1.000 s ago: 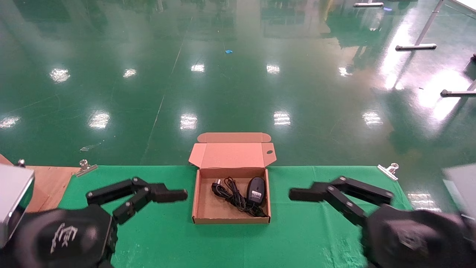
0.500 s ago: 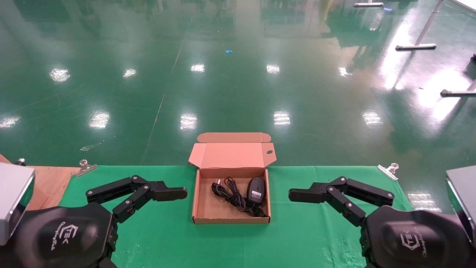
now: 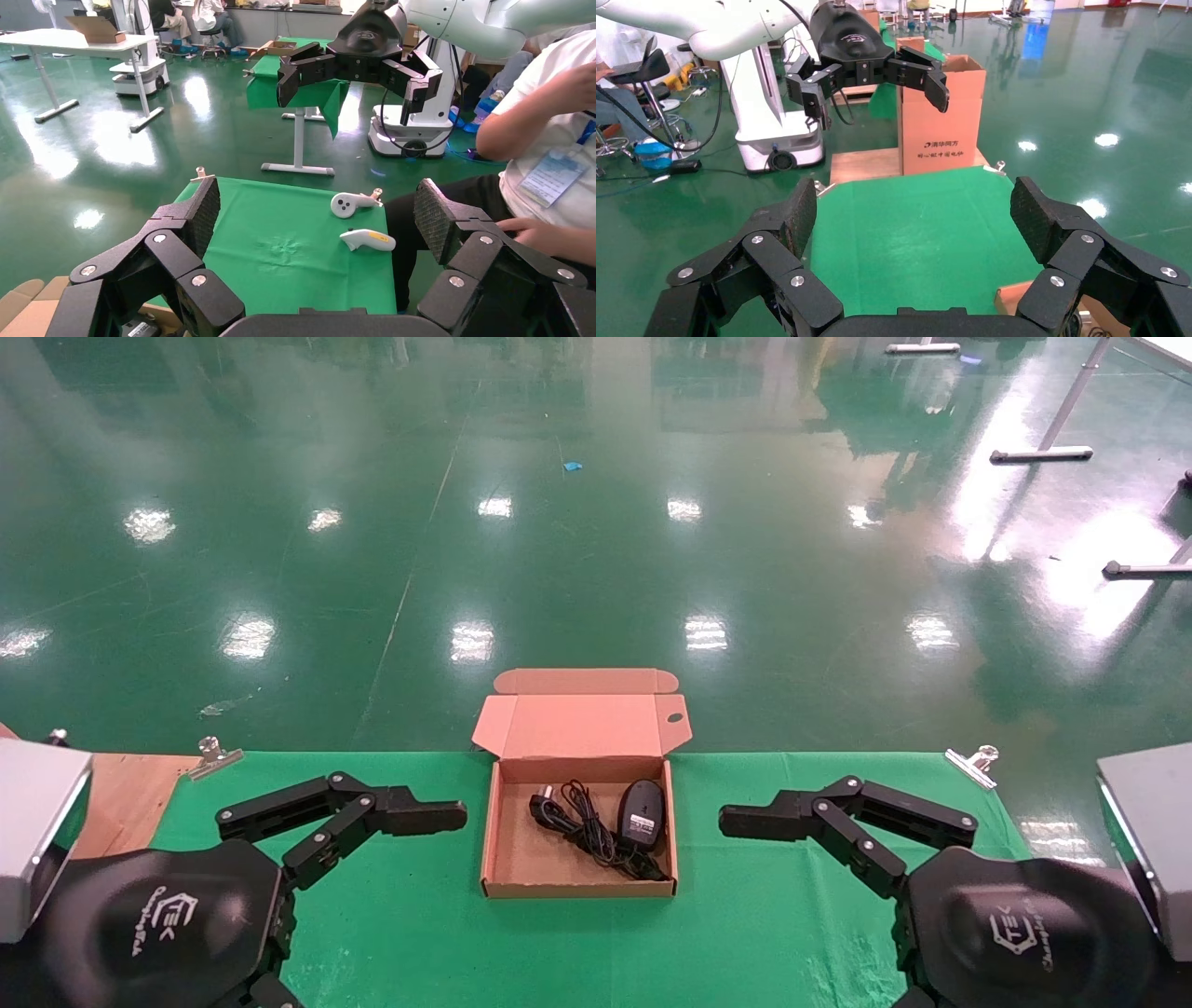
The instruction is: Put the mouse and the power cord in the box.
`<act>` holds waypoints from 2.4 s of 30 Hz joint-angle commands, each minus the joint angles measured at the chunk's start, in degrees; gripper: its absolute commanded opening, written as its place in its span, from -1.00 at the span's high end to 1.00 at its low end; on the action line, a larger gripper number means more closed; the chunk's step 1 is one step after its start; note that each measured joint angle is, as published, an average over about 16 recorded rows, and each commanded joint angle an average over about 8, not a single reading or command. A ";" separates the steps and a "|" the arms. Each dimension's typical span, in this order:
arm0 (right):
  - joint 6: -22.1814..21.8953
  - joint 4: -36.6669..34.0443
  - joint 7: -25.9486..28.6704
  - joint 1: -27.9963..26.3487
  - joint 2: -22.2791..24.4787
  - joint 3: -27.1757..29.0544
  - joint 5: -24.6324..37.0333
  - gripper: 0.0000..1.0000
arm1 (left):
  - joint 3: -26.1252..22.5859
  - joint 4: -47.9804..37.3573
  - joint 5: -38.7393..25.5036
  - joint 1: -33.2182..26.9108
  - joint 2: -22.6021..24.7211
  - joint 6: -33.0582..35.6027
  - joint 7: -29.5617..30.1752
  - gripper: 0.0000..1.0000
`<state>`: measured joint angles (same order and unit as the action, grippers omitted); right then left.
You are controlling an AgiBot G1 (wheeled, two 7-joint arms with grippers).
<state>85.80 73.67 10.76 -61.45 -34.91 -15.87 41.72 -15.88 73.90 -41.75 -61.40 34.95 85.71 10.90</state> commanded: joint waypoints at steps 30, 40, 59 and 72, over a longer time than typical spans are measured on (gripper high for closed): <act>-0.23 -0.19 -0.10 -0.18 -0.20 -0.28 0.24 -1.00 | -0.14 -0.31 -0.11 -0.15 0.06 -0.04 -0.15 -1.00; -0.25 -0.20 -0.10 -0.19 -0.21 -0.30 0.27 -1.00 | -0.14 -0.34 -0.11 -0.15 0.06 -0.04 -0.16 -1.00; -0.25 -0.20 -0.10 -0.20 -0.21 -0.30 0.27 -1.00 | -0.14 -0.35 -0.11 -0.15 0.06 -0.04 -0.16 -1.00; -0.25 -0.21 -0.10 -0.20 -0.21 -0.30 0.27 -1.00 | -0.14 -0.35 -0.11 -0.15 0.06 -0.04 -0.16 -1.00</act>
<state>85.55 73.46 10.66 -61.65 -35.13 -16.17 41.99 -16.02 73.55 -41.85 -61.55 35.01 85.67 10.74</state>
